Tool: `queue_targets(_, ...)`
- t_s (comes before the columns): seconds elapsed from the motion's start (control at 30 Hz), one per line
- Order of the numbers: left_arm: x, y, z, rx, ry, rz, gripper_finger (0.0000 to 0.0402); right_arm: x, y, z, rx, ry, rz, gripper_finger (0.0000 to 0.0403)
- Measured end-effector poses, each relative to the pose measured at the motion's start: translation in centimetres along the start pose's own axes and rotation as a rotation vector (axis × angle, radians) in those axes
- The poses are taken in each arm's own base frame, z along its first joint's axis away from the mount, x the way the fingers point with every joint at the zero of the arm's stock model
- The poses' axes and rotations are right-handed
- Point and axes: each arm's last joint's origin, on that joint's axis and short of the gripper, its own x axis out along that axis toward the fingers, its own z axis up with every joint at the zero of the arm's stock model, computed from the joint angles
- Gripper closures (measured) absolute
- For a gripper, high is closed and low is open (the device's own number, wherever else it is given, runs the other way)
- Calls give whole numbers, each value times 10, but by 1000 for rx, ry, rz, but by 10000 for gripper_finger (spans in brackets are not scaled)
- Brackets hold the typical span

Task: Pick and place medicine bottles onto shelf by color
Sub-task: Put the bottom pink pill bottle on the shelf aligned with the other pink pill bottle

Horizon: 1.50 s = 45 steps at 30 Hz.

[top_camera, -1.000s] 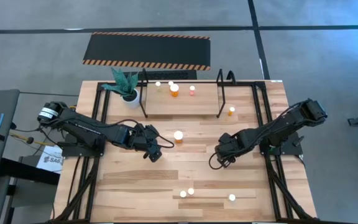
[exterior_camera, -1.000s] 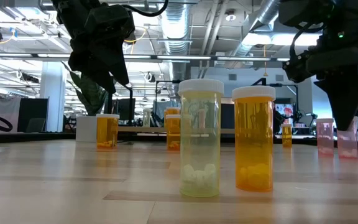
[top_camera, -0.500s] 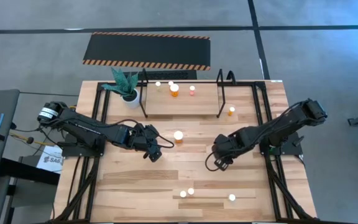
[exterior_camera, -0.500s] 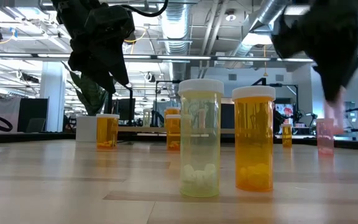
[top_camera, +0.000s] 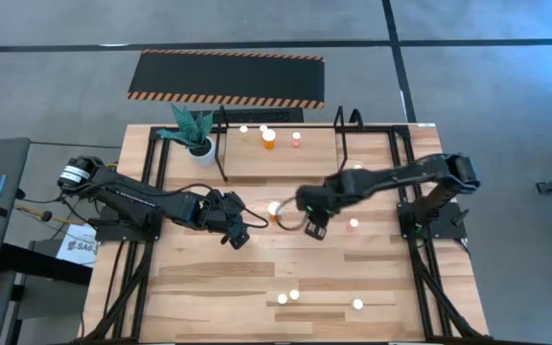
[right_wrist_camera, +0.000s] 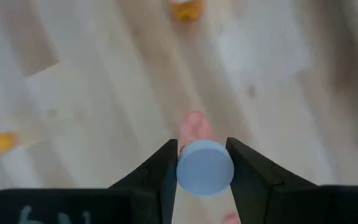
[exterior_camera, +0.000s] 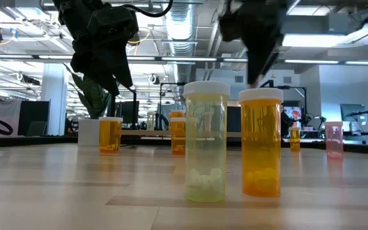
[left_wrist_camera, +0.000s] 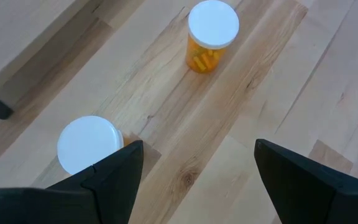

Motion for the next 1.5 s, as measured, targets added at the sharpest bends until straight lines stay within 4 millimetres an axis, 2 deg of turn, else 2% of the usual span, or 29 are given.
queue_targets(0.3, 0, 0, 0, 30, 1, 1, 109, 21, -41, 46, -116, 99, -104, 262)
queue_targets(0.6, 0, 0, 0, 31, 2, 2, 109, 29, -89, 90, -150, 72, -129, 260)
queue_targets(0.77, 0, 0, 0, 38, 2, 2, 109, 40, -115, 107, -248, 79, -146, 263)
queue_targets(1.0, 0, 0, 0, 55, 2, 2, 109, 57, -146, 121, -271, 105, -186, 260)
queue_targets(1.2, 0, 1, 0, 58, 1, 5, 109, 60, -166, 127, -260, 95, -217, 263)
queue_targets(1.5, 0, 1, 1, 61, -2, 7, 109, 59, -175, 130, -232, 57, -225, 261)
